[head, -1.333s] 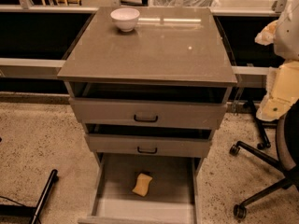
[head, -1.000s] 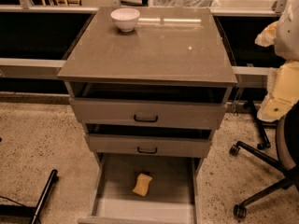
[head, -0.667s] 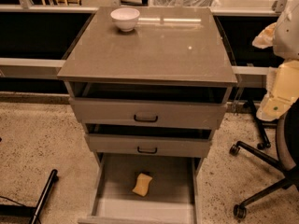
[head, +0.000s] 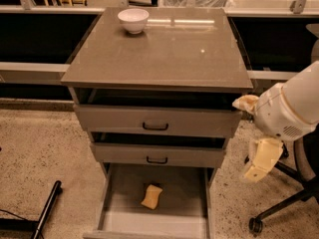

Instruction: Pick sponge from bottom drawer and place on counter

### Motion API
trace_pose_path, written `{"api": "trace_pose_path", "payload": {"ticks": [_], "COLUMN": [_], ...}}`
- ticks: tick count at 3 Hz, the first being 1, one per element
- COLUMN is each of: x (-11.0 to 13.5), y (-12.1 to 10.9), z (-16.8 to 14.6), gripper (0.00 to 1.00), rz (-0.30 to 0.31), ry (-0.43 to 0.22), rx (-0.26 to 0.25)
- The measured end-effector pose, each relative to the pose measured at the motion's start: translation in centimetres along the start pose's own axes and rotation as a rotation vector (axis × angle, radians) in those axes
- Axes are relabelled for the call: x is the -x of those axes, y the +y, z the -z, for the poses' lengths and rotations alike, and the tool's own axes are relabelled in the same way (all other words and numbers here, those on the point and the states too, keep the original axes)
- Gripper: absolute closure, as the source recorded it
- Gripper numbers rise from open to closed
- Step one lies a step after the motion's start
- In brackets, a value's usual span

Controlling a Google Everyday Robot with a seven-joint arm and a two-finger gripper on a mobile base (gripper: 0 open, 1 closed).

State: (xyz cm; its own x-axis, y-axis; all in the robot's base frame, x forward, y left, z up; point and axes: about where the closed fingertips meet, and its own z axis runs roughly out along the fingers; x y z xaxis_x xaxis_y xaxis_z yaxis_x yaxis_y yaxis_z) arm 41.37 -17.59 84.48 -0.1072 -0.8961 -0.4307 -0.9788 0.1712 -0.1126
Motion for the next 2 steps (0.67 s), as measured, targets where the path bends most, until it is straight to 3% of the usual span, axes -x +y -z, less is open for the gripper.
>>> {"api": "trace_pose_path", "payload": {"ticks": [1, 2], "x": [-0.4, -0.1], "y": [0.0, -0.3], "z": [-0.7, -4.7], "gripper": [0.00, 0.00], "rz": [-0.005, -0.020], "ry": [0.012, -0.109], "rx": [-0.012, 0.018]}}
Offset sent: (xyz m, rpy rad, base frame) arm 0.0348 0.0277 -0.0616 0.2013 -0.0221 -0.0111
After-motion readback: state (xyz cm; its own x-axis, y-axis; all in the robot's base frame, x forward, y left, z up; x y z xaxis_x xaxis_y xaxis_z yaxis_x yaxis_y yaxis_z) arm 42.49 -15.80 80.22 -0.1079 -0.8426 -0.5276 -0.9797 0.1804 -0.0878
